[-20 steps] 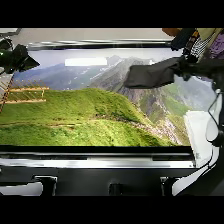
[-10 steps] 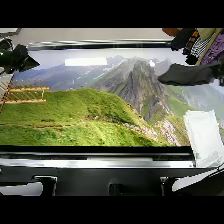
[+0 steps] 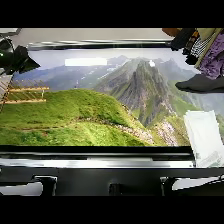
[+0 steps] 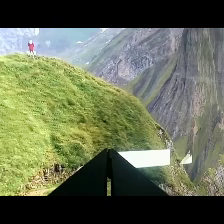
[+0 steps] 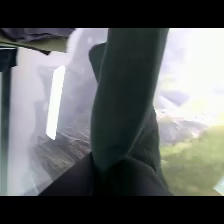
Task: Fold the clothes and pants, and hang the long-sleeved shirts on hangers.
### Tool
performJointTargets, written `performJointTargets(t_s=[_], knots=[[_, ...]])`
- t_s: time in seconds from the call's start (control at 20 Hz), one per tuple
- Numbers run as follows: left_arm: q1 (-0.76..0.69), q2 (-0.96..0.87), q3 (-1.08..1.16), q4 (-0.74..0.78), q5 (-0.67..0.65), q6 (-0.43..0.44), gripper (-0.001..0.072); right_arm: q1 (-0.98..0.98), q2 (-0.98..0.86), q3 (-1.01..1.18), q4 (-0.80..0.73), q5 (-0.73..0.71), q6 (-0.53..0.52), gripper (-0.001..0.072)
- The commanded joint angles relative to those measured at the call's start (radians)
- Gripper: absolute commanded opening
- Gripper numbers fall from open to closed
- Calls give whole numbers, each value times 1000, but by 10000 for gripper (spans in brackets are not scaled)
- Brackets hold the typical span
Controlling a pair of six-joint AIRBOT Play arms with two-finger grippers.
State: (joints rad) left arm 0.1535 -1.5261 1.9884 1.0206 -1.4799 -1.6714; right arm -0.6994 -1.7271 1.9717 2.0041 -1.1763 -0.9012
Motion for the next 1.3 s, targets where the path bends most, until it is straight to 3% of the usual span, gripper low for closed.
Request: performJointTargets(t_s=[0.0, 0.55, 1.25], knots=[[0, 0, 0, 0, -21, -5, 19, -2, 42, 0, -126, -166, 111, 34], [-2, 0, 0, -30, -77, -15, 19, 1, 109, 0, -240, -477, 199, 34], [-53, 0, 0, -34, -81, -15, 19, 1, 175, -9, -496, -645, 71, 35]])
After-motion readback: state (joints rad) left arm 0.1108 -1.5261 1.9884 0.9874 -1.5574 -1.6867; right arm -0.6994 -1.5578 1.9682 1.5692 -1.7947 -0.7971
